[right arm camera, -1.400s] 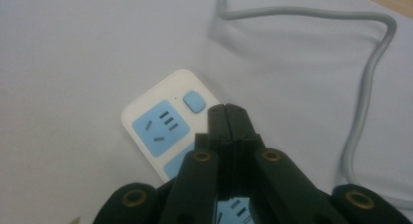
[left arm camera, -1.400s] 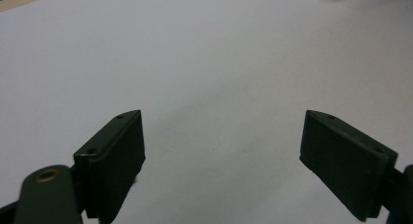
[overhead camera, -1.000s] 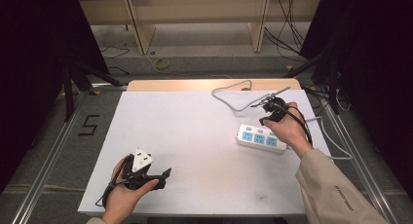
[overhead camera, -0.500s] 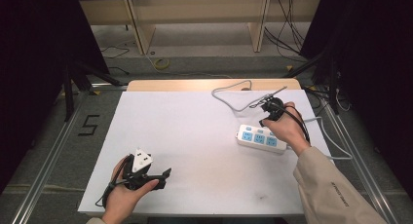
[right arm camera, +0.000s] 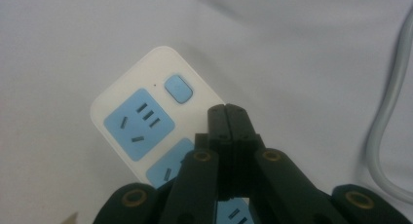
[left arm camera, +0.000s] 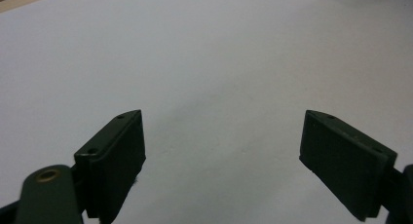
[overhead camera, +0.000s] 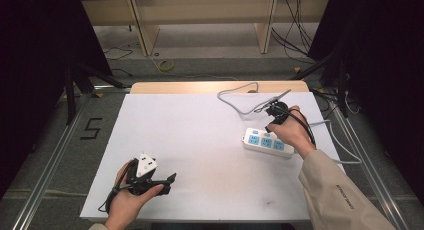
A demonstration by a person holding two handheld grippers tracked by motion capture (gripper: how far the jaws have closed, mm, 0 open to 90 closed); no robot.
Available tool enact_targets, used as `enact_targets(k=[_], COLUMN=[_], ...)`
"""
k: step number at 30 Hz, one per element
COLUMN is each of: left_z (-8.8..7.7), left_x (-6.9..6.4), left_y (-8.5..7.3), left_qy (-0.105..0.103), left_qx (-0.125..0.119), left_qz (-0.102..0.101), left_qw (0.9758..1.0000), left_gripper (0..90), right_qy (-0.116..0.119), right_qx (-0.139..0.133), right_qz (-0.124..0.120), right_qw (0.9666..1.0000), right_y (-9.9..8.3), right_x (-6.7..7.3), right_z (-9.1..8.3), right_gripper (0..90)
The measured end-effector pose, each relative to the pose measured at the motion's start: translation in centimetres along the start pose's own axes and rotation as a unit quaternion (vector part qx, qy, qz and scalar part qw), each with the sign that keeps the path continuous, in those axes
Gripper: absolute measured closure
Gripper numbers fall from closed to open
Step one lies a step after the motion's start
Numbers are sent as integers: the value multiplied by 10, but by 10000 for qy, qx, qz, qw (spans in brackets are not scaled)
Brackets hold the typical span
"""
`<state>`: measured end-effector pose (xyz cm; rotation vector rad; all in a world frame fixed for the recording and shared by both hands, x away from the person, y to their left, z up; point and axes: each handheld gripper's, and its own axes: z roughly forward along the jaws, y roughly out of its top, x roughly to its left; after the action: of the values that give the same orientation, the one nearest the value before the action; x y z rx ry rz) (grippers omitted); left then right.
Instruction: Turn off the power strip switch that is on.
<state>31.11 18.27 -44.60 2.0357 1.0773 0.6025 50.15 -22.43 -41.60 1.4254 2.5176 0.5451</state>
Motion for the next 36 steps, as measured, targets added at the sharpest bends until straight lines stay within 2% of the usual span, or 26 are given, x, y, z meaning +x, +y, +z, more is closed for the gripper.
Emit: enact_targets(k=[20, 36], left_z=[1, 2], left_x=[0, -1], left_y=[0, 0], left_qy=[0, -6], left_qx=[5, 16], left_qz=[-5, 27], left_qw=[10000, 10000], left_gripper=[165, 166], right_qy=[-6, -25], right_qx=[288, 390], right_qz=[36, 14], right_qw=[9996, 9992], right_y=[1, 1], right_x=[0, -3], right_z=[10, 14], right_gripper=[900, 900])
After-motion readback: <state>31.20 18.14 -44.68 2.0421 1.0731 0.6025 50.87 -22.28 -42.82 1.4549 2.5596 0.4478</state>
